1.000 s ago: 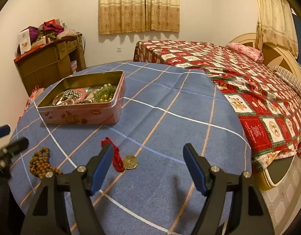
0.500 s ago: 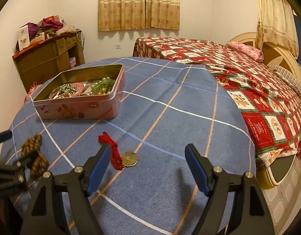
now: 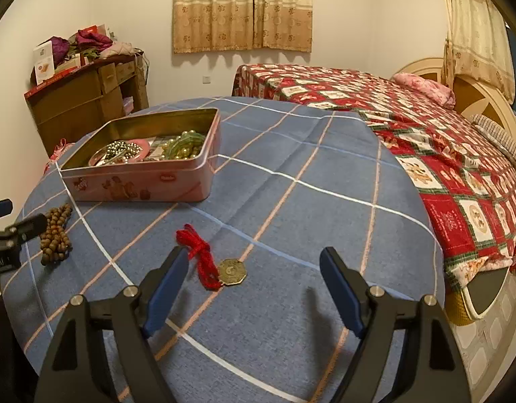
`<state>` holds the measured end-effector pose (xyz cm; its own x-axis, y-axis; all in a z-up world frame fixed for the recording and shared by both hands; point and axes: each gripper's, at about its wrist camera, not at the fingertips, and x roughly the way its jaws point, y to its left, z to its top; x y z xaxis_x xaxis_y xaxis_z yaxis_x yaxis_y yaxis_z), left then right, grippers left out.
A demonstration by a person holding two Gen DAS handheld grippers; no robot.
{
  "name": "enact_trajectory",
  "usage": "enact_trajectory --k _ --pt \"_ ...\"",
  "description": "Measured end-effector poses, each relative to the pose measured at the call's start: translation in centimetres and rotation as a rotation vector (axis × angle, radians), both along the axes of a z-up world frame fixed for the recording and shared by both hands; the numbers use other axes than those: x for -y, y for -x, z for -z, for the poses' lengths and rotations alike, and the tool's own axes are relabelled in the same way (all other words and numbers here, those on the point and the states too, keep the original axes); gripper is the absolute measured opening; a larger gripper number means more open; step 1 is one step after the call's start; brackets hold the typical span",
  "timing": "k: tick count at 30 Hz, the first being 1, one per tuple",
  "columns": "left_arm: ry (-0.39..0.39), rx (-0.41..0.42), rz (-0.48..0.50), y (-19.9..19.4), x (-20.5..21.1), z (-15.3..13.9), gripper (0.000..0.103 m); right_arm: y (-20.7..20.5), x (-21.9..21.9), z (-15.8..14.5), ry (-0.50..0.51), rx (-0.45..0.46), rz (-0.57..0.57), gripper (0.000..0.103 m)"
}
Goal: Organize jewelry
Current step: 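Reach the left tool to the brown wooden bead strand while the right tool reaches the red-corded coin pendant, then grasp the wooden beads with the left tool while the right tool grasps the red cord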
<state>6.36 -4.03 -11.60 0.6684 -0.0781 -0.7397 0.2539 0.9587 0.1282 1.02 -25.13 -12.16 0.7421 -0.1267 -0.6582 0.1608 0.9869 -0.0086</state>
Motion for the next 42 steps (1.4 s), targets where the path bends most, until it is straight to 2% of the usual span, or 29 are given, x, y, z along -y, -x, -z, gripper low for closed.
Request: enact_trajectory --k 3,4,5,6,7,9,10,16,23,26,28,29,34,42 --pt "-0.018 -0.039 0.007 -0.4 0.6 1.5 0.094 0.0 -0.2 -0.1 0.010 0.004 -0.010 0.083" --pt "-0.017 -0.047 0.011 -0.5 0.6 1.9 0.090 0.0 -0.1 -0.1 0.012 0.005 -0.011 0.083" --pt "-0.008 -0.061 0.019 -0.6 0.7 2.2 0.075 0.0 -0.1 -0.1 0.009 0.006 -0.013 0.083" --pt "0.001 -0.060 0.028 -0.5 0.7 2.2 0.072 0.0 0.1 0.0 0.003 0.005 -0.018 0.083" --pt "0.001 -0.062 0.039 -0.6 0.8 2.2 0.059 -0.1 0.1 0.1 -0.004 0.002 -0.025 0.083" --pt "0.028 -0.076 0.061 -0.6 0.8 2.2 0.051 -0.3 0.2 0.3 -0.009 -0.007 -0.040 0.083" --pt "0.046 -0.082 0.077 -0.6 0.7 2.1 0.043 -0.5 0.2 0.4 -0.010 -0.012 -0.048 0.083" --pt "0.042 -0.054 0.131 0.1 1.0 2.1 0.039 -1.7 -0.6 0.3 0.005 -0.050 -0.111 0.081" --pt "0.040 0.011 0.152 0.6 0.5 1.0 0.039 -3.8 -2.1 1.2 0.084 -0.145 -0.166 0.062" --pt "0.059 0.021 0.151 0.5 0.0 0.6 0.039 -3.7 -1.9 1.6 0.054 -0.170 -0.180 0.043" --pt "0.071 0.023 0.147 0.5 -0.2 0.4 0.039 -3.3 -1.8 1.6 0.012 -0.175 -0.199 0.021" --pt "0.075 0.023 0.146 0.4 -0.3 0.4 0.039 -3.1 -2.0 1.6 0.025 -0.177 -0.198 0.007" --pt "0.085 0.066 0.149 1.0 -0.5 -0.9 0.038 -1.7 -2.5 1.0 0.055 -0.128 -0.188 0.007" --pt "0.117 0.166 0.149 2.4 -0.9 -4.7 0.038 0.0 -3.3 -3.3 0.082 0.038 -0.174 0.007"
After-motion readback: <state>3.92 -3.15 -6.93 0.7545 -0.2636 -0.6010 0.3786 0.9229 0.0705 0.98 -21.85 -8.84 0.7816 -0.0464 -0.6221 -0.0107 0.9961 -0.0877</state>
